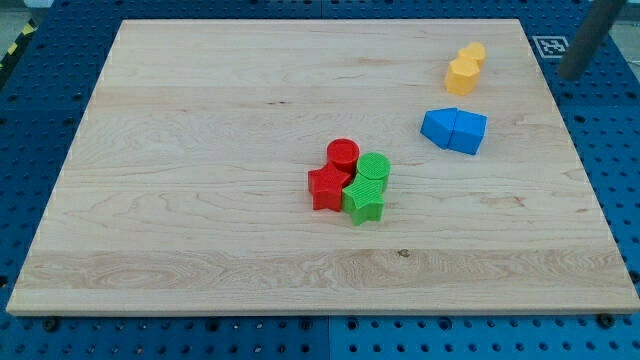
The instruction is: Slide yellow heart and yellow hexagon slightly left
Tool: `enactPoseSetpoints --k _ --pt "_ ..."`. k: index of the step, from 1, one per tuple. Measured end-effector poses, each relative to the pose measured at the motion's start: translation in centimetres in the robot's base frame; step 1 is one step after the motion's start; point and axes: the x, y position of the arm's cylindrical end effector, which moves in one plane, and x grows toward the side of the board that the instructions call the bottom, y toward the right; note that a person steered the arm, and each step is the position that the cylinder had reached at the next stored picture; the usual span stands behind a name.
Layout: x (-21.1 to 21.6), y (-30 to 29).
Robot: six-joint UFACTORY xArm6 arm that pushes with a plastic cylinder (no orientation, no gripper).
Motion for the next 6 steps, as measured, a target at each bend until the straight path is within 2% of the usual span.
enactPoseSetpoints --k 2,4,6 --pt "-1.8 -8.5" --pt "-1.7 -12.0" --pt "0.4 -13.1"
